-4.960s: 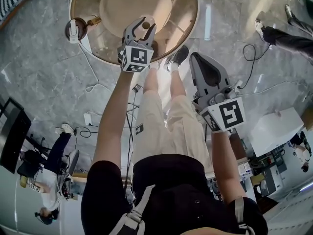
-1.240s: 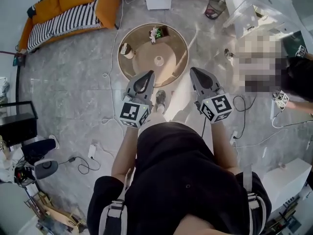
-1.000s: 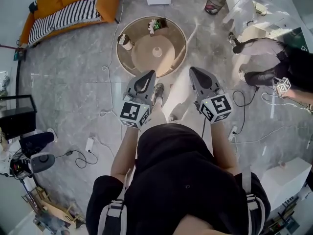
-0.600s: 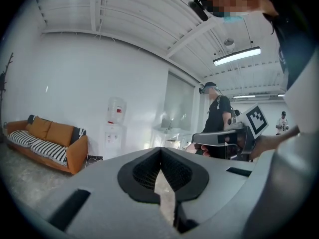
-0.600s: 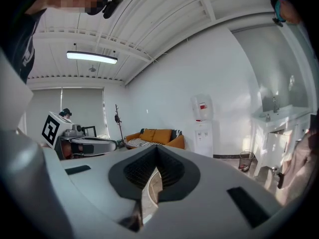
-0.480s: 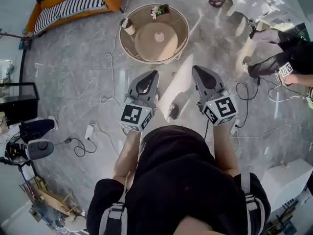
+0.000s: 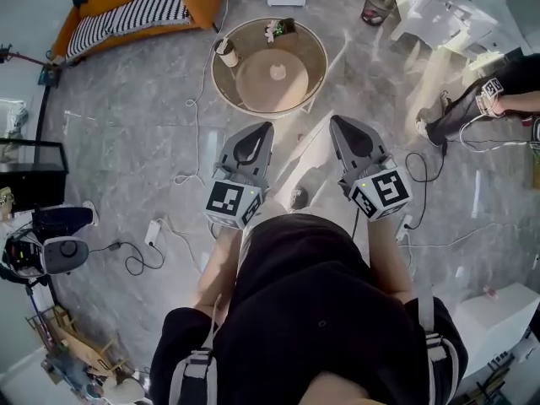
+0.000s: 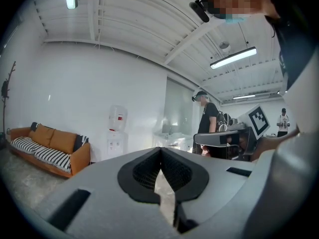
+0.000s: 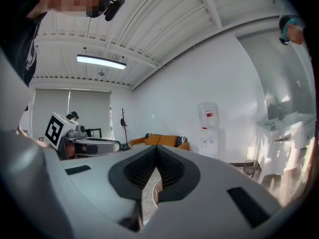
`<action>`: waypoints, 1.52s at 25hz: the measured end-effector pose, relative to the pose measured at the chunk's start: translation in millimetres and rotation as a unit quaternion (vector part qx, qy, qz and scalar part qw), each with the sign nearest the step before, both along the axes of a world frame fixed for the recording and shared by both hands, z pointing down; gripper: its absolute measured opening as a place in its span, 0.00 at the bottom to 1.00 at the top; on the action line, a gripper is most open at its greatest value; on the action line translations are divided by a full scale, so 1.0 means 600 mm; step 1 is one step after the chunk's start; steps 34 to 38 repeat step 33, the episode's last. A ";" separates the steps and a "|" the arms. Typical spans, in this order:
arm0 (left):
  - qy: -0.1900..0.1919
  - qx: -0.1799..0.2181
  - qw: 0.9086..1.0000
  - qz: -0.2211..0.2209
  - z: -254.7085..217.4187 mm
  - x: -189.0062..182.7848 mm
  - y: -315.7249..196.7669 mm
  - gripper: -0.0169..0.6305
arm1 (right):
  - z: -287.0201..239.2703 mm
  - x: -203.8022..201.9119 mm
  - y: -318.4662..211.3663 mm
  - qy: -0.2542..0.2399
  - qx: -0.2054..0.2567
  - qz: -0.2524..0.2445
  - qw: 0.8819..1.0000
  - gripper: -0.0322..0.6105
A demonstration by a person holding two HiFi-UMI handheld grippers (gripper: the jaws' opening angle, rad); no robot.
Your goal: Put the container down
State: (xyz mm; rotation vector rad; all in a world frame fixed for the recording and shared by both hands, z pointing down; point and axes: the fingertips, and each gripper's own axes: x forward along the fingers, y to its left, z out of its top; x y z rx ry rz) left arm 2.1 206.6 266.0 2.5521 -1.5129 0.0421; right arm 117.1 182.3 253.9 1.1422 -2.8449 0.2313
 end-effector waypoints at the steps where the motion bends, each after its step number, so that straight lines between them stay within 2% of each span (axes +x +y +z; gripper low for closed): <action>1: -0.001 0.003 1.000 0.000 -0.001 -0.002 0.000 0.05 | -0.001 -0.001 0.000 0.000 0.002 0.001 1.000 0.06; 5: -0.011 0.020 1.000 0.004 0.003 -0.005 0.002 0.05 | -0.002 -0.003 0.001 0.005 0.005 -0.004 1.000 0.06; 10: -0.003 0.015 1.000 0.000 0.003 -0.005 0.005 0.05 | -0.001 -0.006 0.007 0.011 0.005 -0.002 1.000 0.06; 38: -0.010 0.020 1.000 0.001 0.000 -0.007 0.015 0.05 | -0.006 -0.006 0.023 0.011 0.008 0.000 1.000 0.06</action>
